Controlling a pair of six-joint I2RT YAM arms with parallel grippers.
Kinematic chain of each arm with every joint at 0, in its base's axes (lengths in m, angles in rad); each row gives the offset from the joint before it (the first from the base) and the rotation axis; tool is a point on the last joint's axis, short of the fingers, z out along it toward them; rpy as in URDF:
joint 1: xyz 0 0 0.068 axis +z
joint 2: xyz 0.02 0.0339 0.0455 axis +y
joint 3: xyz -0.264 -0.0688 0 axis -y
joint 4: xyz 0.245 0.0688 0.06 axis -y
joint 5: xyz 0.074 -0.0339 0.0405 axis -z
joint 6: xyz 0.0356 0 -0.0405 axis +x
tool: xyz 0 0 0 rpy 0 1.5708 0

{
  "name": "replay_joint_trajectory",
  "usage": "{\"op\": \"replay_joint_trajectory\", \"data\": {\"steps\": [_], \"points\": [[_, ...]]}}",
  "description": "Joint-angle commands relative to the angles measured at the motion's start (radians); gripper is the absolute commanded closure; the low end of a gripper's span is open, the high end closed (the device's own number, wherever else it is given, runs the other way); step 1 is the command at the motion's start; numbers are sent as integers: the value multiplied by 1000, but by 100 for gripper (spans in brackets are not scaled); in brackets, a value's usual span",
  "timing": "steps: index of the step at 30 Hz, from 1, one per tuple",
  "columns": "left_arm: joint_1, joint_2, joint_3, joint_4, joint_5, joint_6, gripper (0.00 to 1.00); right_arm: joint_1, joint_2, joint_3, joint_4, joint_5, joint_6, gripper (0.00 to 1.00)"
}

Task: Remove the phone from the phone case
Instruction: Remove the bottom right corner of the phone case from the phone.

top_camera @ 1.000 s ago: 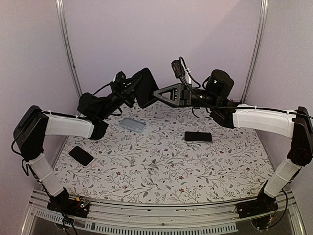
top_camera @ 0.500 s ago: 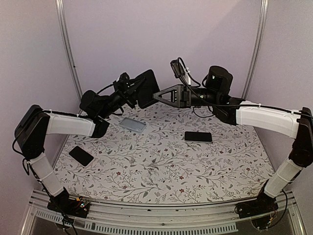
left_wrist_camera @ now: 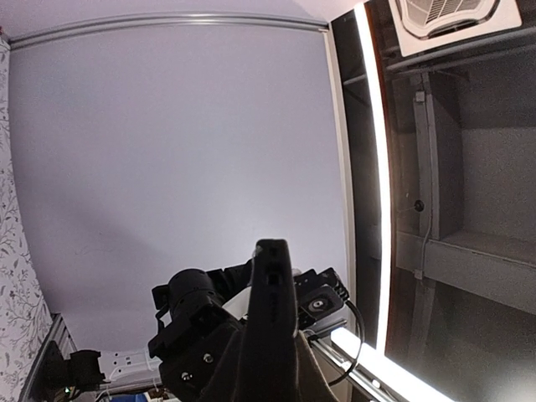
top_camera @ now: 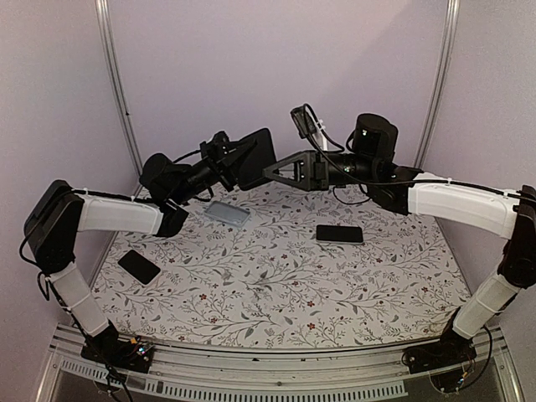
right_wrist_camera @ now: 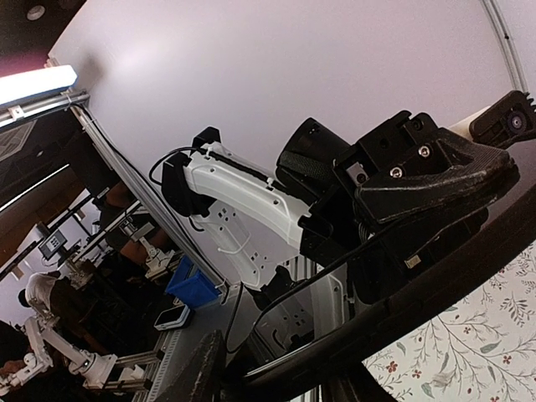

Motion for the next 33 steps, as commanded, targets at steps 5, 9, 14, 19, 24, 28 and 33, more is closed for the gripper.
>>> {"op": "replay_joint_trajectory", "data": {"steps": [5, 9, 14, 19, 24, 28, 33], "points": [[-100, 19, -9, -92, 130, -11, 100, 26, -23, 39, 137, 23, -115, 65], [-100, 25, -20, -77, 125, -28, 100, 25, -17, 50, 138, 1, -130, 61], [-102, 41, -13, -51, 130, -52, 100, 25, -25, 28, 133, 34, -149, 57], [-102, 45, 2, -32, 140, -55, 100, 17, -41, -2, 97, 129, -182, 62], [-102, 65, 29, 16, 151, -80, 100, 13, -67, -60, 72, 227, -204, 72], [-102, 72, 50, 24, 160, -85, 100, 13, -89, -96, 30, 325, -271, 67], [-99, 70, 36, 28, 155, -83, 100, 13, -106, -107, -6, 396, -325, 58]]}}
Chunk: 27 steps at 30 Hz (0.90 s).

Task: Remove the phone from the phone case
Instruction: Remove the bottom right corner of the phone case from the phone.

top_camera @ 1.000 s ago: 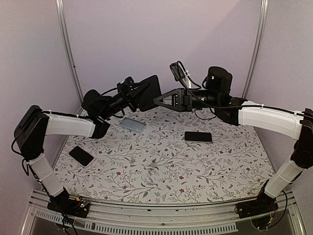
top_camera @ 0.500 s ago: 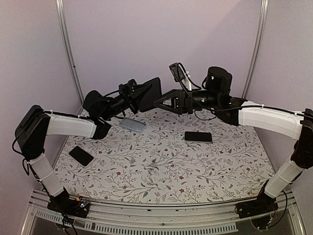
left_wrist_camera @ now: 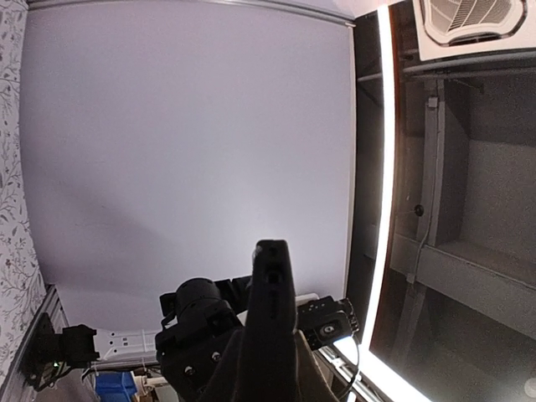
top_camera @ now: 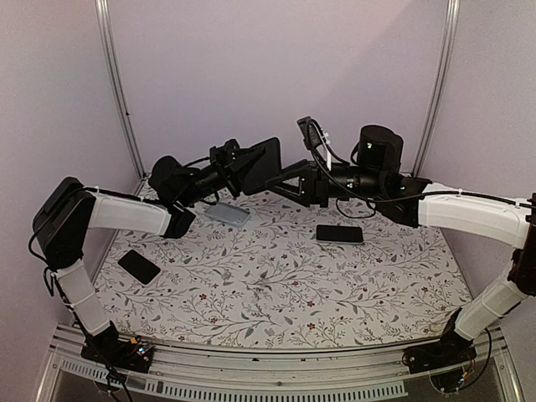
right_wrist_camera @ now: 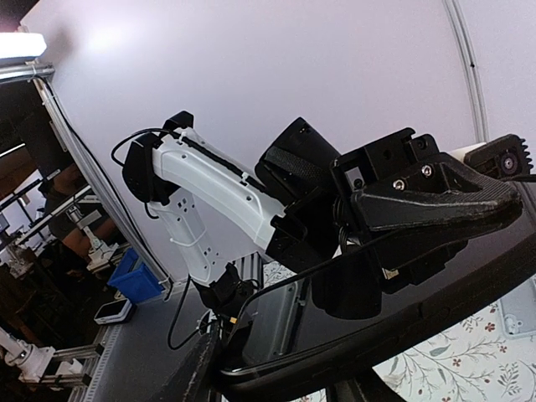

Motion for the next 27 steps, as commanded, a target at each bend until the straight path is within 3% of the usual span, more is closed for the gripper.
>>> {"op": "replay_joint_trajectory", "data": {"steps": [1, 14, 20, 27], "points": [[-83, 5, 7, 10, 106, -5, 100, -11, -25, -4, 44, 246, -127, 57], [-21, -28, -9, 27, 90, 40, 100, -11, -140, -123, -81, 543, -176, 47], [5, -34, -18, 115, 48, 76, 100, -12, -149, -165, -83, 497, -52, 40], [17, -45, -20, 145, 17, 165, 100, -14, -111, -162, -17, 400, 153, 39]]}}
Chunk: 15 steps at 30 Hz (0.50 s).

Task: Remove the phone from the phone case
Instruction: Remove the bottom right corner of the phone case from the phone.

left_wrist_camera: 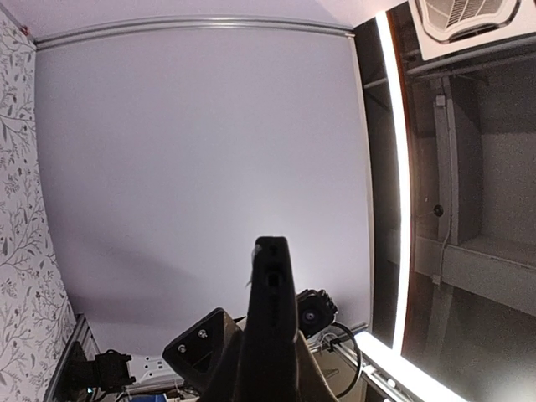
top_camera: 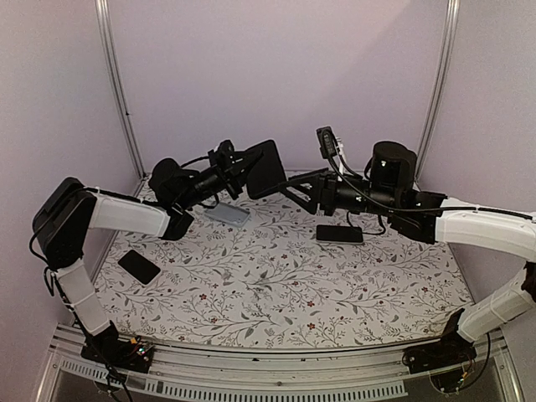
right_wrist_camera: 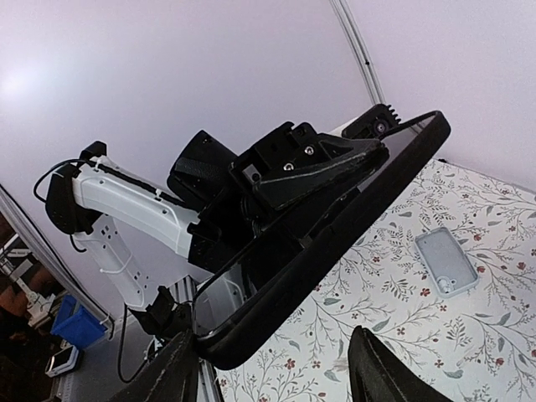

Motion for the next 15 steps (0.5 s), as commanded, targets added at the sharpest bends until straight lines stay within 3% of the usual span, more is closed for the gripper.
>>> {"op": "replay_joint_trajectory", "data": {"steps": [1, 8, 15], "points": [[1, -50, 5, 171, 50, 66, 100, -41, 31, -4, 28, 41, 183, 39], [6, -80, -4, 180, 33, 156, 100, -49, 72, -2, 29, 23, 350, 45], [9, -98, -14, 202, -3, 170, 100, -48, 108, 11, -52, 77, 382, 47]]}}
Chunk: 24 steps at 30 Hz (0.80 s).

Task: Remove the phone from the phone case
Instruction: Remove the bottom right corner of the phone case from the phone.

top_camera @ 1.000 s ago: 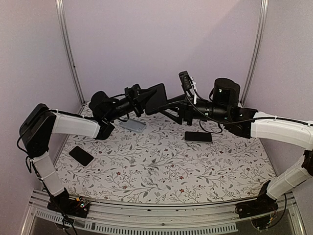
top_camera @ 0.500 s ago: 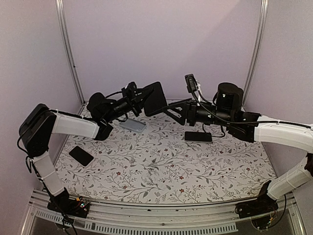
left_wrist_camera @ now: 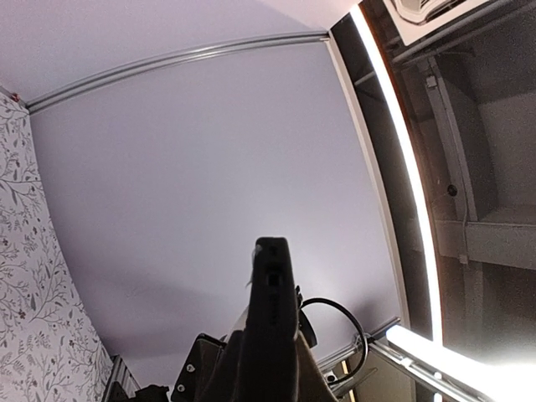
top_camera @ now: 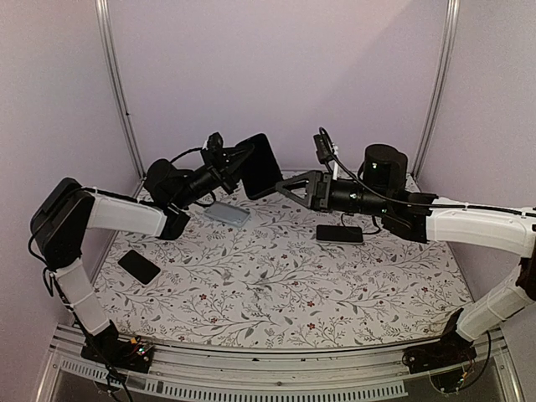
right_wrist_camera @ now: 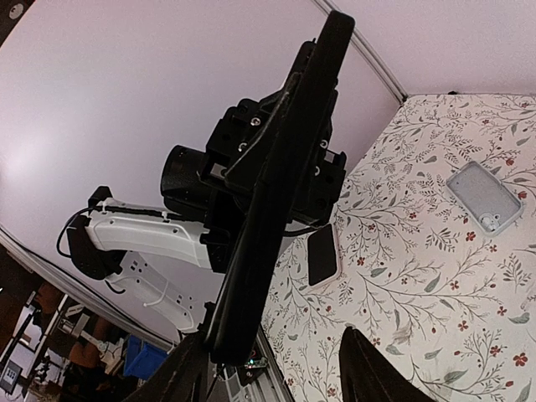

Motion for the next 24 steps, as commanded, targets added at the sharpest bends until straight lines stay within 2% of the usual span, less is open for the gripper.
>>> {"op": "replay_joint_trajectory", "data": {"steps": [1, 16, 24], "points": [[-17, -91, 3, 157, 22, 4, 100, -33, 54, 10, -96, 127, 59, 47], [-49, -133, -52, 184, -119, 6, 100, -10, 76, -24, -19, 191, 82, 41], [-68, -126, -114, 345, -245, 21, 100, -10, 86, -31, -2, 236, 174, 41]]}}
